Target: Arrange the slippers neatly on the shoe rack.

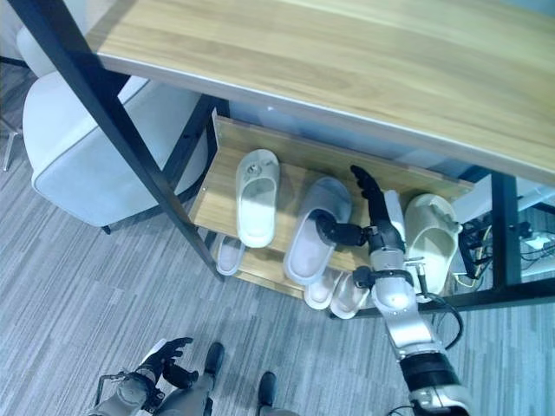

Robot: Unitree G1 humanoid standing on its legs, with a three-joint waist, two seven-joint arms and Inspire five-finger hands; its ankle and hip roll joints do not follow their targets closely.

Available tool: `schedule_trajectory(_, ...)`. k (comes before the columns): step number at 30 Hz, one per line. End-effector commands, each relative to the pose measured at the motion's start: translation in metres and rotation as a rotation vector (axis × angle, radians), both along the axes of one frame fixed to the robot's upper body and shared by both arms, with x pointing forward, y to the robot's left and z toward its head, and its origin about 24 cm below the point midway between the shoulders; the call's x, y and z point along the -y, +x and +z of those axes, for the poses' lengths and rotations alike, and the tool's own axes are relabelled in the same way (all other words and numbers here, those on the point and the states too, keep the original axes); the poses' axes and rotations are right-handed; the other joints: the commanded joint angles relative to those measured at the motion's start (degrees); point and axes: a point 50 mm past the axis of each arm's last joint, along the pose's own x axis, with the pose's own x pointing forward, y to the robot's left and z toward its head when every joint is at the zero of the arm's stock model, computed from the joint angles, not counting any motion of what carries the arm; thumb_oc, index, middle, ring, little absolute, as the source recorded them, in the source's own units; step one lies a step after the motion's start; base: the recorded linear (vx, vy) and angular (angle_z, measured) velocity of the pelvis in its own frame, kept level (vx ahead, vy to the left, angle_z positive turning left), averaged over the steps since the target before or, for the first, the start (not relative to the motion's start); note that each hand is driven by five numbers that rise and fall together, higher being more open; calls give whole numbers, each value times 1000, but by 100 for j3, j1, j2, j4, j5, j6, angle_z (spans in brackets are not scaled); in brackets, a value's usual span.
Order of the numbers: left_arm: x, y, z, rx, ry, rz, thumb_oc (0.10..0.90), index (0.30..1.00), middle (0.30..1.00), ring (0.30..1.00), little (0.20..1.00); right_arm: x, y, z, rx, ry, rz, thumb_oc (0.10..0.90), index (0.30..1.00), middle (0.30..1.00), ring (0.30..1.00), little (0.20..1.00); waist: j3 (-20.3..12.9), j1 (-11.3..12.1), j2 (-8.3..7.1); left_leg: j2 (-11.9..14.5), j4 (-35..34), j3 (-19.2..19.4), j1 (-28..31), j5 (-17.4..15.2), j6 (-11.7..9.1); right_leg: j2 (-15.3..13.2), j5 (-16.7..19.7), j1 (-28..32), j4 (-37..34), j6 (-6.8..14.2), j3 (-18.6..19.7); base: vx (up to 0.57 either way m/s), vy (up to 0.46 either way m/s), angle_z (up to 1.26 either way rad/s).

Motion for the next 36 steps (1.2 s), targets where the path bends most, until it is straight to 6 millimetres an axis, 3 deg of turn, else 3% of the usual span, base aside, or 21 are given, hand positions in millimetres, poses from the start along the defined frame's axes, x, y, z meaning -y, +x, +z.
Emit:
schedule_trajectory(1,15,-16,-8,-56,-52,-54,800,900,900,900,900,5,6,49,226,13,14,800,900,900,900,900,-136,135,2,-107,13,70,-6,-343,-78,-358,181,-384,24,644,50,-22,14,4)
schedule_trajectory(2,15,-16,-7,-53,-57,-59,800,900,900,900,900,6,6,48,219,6,12,800,900,900,900,900,-125,144,-2,-107,13,60,-30,-336,-77,-359,187,-400,24,645,44,0,0,0)
schedule_trajectory(3,15,-15,-6,-50,-62,-64,800,900,900,900,900,8,6,46,208,1,7,734,801,801,801,801,-110,155,-6,-109,13,51,-48,-331,-77,-361,196,-414,24,646,29,0,0,0)
schedule_trajectory(4,16,-15,-5,-43,-72,-71,800,900,900,900,900,9,6,45,195,-3,-1,590,585,585,585,585,-98,168,-6,-113,13,44,-66,-328,-79,-365,201,-428,24,647,15,0,0,0)
schedule_trajectory(6,10,-29,-16,-99,-17,-27,800,900,900,900,900,2,8,45,205,-5,15,400,300,300,300,300,-79,135,-61,-108,13,30,-95,-329,-93,-356,206,-459,24,645,4,-34,-7,2)
schedule_trajectory(8,11,-39,-23,-154,-2,30,800,900,900,900,900,3,7,41,199,-5,0,400,300,300,300,300,-61,118,-100,-105,13,31,-110,-332,-105,-352,202,-466,24,640,-1,-15,-14,6)
schedule_trajectory(13,3,-36,-24,-169,18,78,800,900,900,900,900,3,-4,32,186,9,5,400,300,300,300,300,-90,72,-168,-81,13,39,-50,-376,-111,-344,174,-422,24,635,4,3,-3,8)
schedule_trajectory(21,-6,-36,-23,-177,40,99,800,900,900,900,900,-9,-17,40,260,26,48,400,300,300,300,300,-261,-26,-202,-31,13,162,229,-503,-71,-337,137,-254,24,640,117,18,8,-3)
schedule_trajectory(23,-8,-36,-23,-178,39,116,800,900,900,900,900,-26,-31,48,314,64,154,400,300,300,300,300,-388,-135,-212,-8,13,272,480,-618,-32,-330,110,-69,24,649,234,52,13,-16)
schedule_trajectory(26,-8,-37,-23,-182,37,121,800,900,900,900,900,-30,-36,49,314,64,179,400,300,300,300,300,-403,-142,-213,-1,13,313,564,-661,-18,-328,91,-1,24,649,272,42,12,-20)
schedule_trajectory(28,-13,-40,-23,-182,29,155,800,900,900,900,900,-42,-50,46,298,82,274,400,300,300,300,300,-455,-222,-206,24,31,438,803,-746,26,-328,47,180,24,642,387,33,10,-22)
schedule_trajectory(30,-16,-37,-21,-164,20,180,800,900,900,900,900,-53,-61,43,269,100,384,400,300,300,300,300,-359,-282,-231,19,457,542,794,-905,34,-361,19,268,96,611,455,-40,-13,-28)
schedule_trajectory(33,-22,-28,-16,-115,-3,233,800,900,900,900,900,-66,-76,29,156,146,545,400,300,300,300,300,-164,-355,-244,14,1136,707,522,-1169,18,-409,-55,196,405,560,479,-89,-34,-27)
schedule_trajectory(34,-24,-38,-20,-155,-5,263,800,900,900,900,900,-67,-75,14,79,174,566,400,300,300,300,300,-81,-338,-238,26,1255,740,460,-1197,18,-408,-81,147,533,529,482,-113,-33,-24)
schedule_trajectory(36,-34,-35,-18,-160,-4,319,800,900,900,900,900,-74,-85,1,-6,184,637,400,300,300,300,300,14,-387,-251,69,1426,829,393,-1249,13,-396,-159,36,813,520,460,-102,-31,-27)
